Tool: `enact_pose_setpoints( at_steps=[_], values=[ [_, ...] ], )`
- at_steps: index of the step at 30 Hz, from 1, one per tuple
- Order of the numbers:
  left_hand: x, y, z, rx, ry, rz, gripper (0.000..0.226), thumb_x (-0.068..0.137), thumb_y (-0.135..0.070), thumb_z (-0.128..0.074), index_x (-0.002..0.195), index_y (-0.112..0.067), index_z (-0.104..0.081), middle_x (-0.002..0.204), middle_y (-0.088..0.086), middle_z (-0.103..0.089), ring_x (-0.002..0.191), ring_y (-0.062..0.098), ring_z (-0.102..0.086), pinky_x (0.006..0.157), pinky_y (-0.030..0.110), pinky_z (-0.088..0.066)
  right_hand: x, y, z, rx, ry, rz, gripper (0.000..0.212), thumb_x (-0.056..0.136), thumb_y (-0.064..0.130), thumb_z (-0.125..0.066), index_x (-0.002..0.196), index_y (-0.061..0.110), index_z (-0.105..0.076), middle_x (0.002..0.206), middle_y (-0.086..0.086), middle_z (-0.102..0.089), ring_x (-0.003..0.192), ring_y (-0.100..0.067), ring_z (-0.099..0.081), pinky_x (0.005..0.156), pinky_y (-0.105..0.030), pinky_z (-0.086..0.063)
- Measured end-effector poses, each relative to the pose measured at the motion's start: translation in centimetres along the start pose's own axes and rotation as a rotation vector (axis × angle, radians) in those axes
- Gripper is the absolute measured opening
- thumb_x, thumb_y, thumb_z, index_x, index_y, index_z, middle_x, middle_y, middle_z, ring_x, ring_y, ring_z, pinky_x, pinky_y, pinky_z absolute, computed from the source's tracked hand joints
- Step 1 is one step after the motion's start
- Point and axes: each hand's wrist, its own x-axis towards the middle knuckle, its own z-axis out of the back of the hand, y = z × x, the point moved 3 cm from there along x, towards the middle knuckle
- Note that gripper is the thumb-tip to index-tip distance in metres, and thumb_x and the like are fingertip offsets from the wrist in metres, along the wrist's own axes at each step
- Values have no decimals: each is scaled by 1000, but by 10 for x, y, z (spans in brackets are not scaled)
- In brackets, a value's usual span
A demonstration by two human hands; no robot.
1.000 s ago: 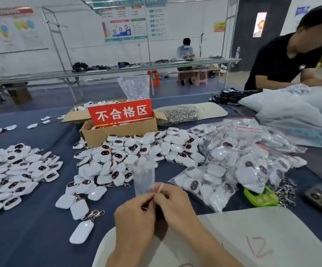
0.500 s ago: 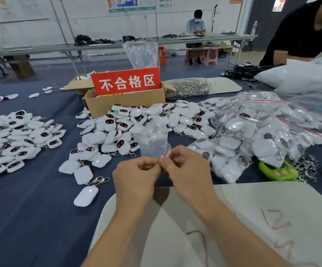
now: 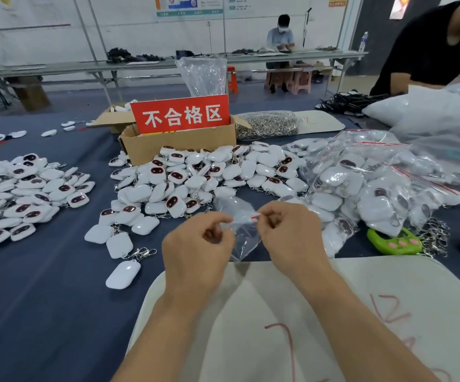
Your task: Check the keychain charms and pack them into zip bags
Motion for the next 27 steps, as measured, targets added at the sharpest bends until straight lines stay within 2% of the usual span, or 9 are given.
enact_pose_setpoints(
  at_steps=[3, 5, 9, 11, 13, 17, 21, 24, 27],
  values=[
    [-8, -10, -10, 273, 114, -56, 68, 73, -42, -70, 137, -53, -52, 63, -20, -51, 67, 5, -52, 59, 20, -38, -4, 9, -6, 100, 12, 51, 19, 92, 11, -62, 78, 22, -70, 55, 5, -62, 53, -11, -57, 61, -28, -49],
    [-6, -7, -11, 300, 198, 13, 75, 80, -39, -66, 147, -53, -38, 61, -16, -52, 67, 9, -54, 60, 28, -35, -2, 9, -3, 224, 35, 7, 26, 93, 9, -60, 74, 24, -69, 52, -1, -62, 47, -14, -58, 55, -27, -49],
    [-1, -7, 9, 158, -72, 87, 61, 83, -6, -64, 137, -35, -61, 53, -9, -43, 64, 9, -52, 58, 26, -39, -2, 2, 2, 71, -19, -104, 19, 92, 13, -68, 81, 29, -64, 47, -1, -56, 45, -12, -49, 58, -16, -45],
    [-6, -16, 9, 110, -135, 64, 59, 81, -1, -61, 132, -31, -66, 51, -8, -42, 59, 10, -50, 60, 16, -39, -10, 11, -5, -30, -59, -69, 23, 91, 13, -68, 87, 29, -51, 49, 4, -51, 54, -14, -52, 66, -27, -48],
    [-13, -24, 8, 117, -163, 36, 53, 83, -5, -59, 130, -29, -68, 48, -8, -38, 51, 13, -44, 61, 24, -43, -18, 25, -11, -72, -81, 44, 30, 87, 13, -65, 91, 31, -43, 55, 8, -49, 60, -20, -54, 67, -36, -48],
    [-14, -34, 14, 99, -230, -65, 55, 78, -7, -55, 127, -23, -71, 48, -12, -32, 57, 20, -43, 61, 9, -38, -37, 45, -26, 157, 213, 190, 30, 80, 14, -54, 80, 42, -63, 57, 20, -58, 54, -1, -49, 54, -11, -37],
    [-18, -40, 16, 163, -212, -211, 63, 62, 2, -56, 119, -19, -76, 56, -12, -32, 63, 20, -43, 58, 13, -33, -29, 33, -33, 329, 295, -167, 36, 89, 6, -55, 64, 31, -64, 58, 6, -62, 53, 0, -45, 53, -20, -40],
    [-23, -44, 10, 227, -187, -303, 66, 53, 5, -54, 107, -23, -79, 64, -6, -57, 61, 15, -52, 61, 19, -33, -25, 28, -39, 827, 417, -577, 42, 94, 1, -51, 63, 21, -72, 63, -6, -63, 54, -11, -55, 54, -24, -45],
    [-24, -44, 2, 211, -153, -439, 62, 56, 4, -46, 102, -20, -80, 88, -5, -70, 85, 20, -58, 78, 28, -44, -31, 28, -42, 1047, 592, -612, 26, 98, 8, -54, 80, 17, -70, 71, 2, -72, 64, -10, -68, 67, -25, -53]
  ],
)
